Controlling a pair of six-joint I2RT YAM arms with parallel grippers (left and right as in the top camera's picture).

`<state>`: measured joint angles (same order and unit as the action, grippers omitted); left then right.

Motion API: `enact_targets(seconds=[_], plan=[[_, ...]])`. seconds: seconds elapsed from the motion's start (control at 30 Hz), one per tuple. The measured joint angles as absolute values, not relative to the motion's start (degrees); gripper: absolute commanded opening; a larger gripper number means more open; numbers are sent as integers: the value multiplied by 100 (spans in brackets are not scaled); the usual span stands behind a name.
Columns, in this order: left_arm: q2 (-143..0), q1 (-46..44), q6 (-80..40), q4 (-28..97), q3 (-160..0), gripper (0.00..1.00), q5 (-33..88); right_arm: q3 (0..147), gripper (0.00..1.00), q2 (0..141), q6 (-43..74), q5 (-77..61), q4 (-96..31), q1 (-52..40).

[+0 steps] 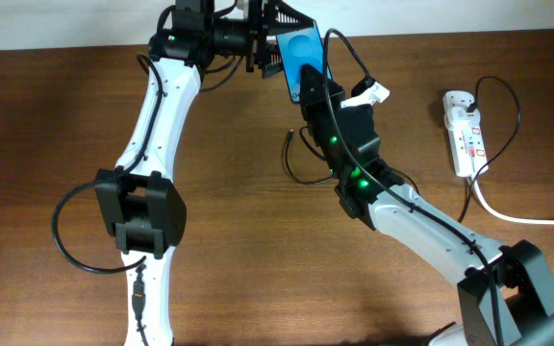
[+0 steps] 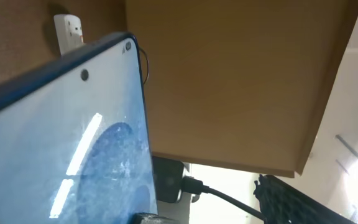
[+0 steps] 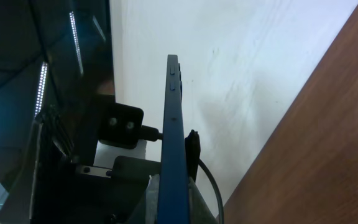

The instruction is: Plug charger to phone and switch on socket

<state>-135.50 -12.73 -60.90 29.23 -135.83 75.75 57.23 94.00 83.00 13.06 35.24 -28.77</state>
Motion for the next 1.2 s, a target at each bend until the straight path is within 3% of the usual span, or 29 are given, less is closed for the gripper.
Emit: enact_targets(seconds=[0.07, 0.13, 0.3, 0.47, 0.67, 1.0, 1.2], plan=[[-13550, -1273, -6322, 2921, -13583, 62, 7546, 5767, 4, 9402, 8357, 1308, 3524, -2882], [-13550, -1273, -6445, 2932, -13583, 53, 7500, 5813, 4, 9404, 8388, 1308, 3562, -2882], [-13550, -1273, -6674, 2928, -13583, 42, 7450, 5870, 4, 9404, 8613, 1328, 3590, -2882], [-13550, -1273, -6792, 2816, -13583, 24, 7450, 5935, 4, 9404, 8962, 1398, 3610, -2915], [-13552, -1299, -6827, 2300, -13581, 20, 7494, 6012, 4, 9402, 9155, 1437, 3662, -2919], [-13552, -1310, -6189, 2244, -13581, 26, 7607, 6016, 4, 9402, 9150, 1358, 3658, -2921], [-13555, -1310, -6104, 2246, -13581, 18, 7618, 6016, 4, 9402, 9148, 1343, 3677, -2921]])
